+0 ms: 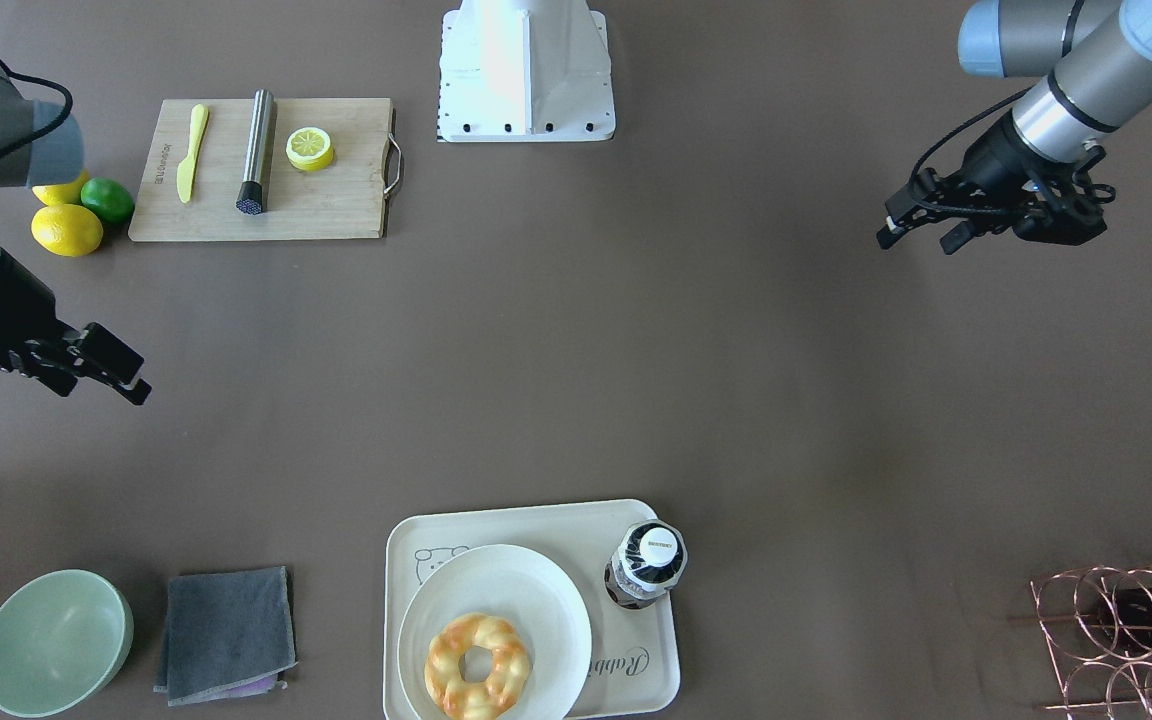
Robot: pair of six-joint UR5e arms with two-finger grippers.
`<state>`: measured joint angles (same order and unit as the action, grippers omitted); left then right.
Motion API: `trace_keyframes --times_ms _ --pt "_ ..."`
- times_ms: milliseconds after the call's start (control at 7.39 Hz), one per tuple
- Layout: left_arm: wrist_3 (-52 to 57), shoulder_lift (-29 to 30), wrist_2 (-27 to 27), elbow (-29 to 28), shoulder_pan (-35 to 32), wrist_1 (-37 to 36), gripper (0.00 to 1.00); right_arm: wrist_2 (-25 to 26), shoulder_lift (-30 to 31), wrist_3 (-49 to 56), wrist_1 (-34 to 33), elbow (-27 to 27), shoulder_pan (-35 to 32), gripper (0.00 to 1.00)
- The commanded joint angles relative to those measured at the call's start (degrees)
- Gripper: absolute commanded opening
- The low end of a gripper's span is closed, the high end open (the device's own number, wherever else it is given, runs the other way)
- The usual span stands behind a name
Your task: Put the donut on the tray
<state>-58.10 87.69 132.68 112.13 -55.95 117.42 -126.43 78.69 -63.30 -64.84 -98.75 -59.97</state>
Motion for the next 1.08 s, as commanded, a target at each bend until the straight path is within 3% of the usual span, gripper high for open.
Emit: trace_keyframes --times_ms 0,135,406,541,677,947 --pt "26.02 -8.23 3.0 -2.86 -8.96 -0.87 0.97 -7.75 12.33 23.13 -0.28 -2.42 -10.21 1.0" --pt "36.37 -8.24 4.67 -4.28 -14.31 -5.66 0.97 -8.74 14.63 30.88 -3.24 -2.41 -13.91 1.0" --pt "61.75 -7.19 5.57 -4.03 -26.87 -25.2 0.97 -8.57 15.88 49.75 -13.93 -2.33 -20.68 1.0" --pt "69.18 -4.49 5.57 -4.11 -30.41 -34.01 0.97 -8.49 15.71 57.59 -19.04 -2.33 -24.2 1.0" --pt "70.74 -3.94 5.57 -4.03 -32.19 -37.58 0.97 -8.22 15.54 61.41 -21.87 -2.33 -26.32 1.0" --pt "70.75 -5.07 5.39 -4.2 -34.65 -37.7 0.97 -7.87 15.1 61.98 -23.39 -2.41 -26.87 1.0"
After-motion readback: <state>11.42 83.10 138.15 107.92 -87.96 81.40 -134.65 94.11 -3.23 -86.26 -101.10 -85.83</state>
